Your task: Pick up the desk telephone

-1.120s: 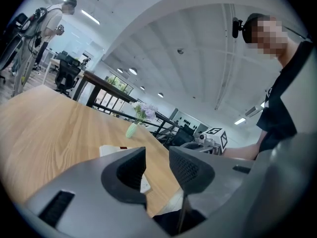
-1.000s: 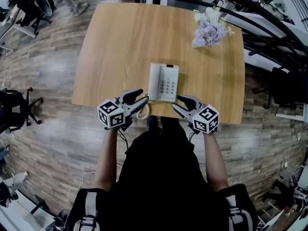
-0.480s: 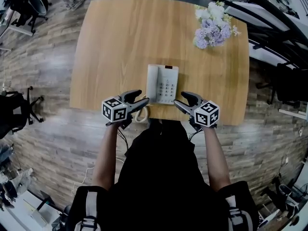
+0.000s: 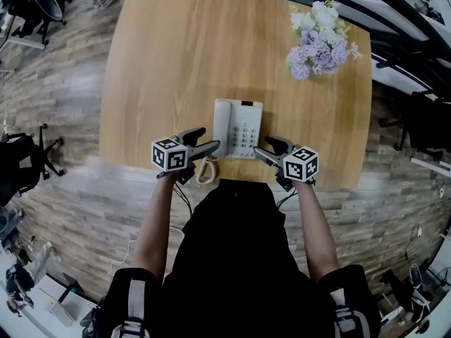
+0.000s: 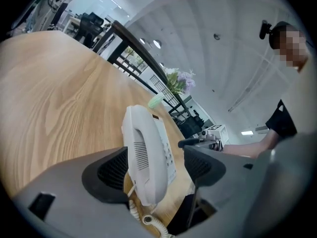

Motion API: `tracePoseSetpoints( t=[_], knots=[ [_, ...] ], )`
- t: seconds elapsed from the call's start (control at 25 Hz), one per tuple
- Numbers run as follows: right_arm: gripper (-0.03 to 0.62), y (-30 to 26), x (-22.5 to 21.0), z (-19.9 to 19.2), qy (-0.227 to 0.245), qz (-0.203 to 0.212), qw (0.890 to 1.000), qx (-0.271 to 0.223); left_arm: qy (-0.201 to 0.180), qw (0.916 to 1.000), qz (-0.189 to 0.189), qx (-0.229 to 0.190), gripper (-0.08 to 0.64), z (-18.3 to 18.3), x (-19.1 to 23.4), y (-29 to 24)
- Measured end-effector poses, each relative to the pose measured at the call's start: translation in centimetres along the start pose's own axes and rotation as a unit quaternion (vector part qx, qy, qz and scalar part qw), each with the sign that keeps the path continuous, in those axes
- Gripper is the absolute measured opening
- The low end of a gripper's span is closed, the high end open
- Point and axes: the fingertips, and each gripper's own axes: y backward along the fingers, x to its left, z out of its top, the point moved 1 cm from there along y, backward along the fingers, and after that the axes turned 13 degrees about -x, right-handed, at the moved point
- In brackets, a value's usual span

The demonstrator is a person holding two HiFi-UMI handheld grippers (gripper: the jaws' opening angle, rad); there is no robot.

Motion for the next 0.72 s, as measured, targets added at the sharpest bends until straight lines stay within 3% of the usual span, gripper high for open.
tracePoseSetpoints(
  t=[0.16,0.4,0.72],
  knots=[
    [0.262,-1.0,-1.0,0.0,-0.005,0.003,1.0,0.011,0.026,0.9994,-0.011,-0.018,0.35,0.9,0.6,-0.8],
    [0.264,-2.6,-2.8,-0.5,-0.012,-0.004,1.0,0.024,0.015,0.9993,-0.011,0.031,0.376,-0.3,1.5,-2.8],
    [0.265,-3.8,-3.2,-0.9,-0.024,0.004,0.999,0.032,-0.007,0.9979,-0.007,0.064,0.382,-0.9,1.9,-4.2]
  ],
)
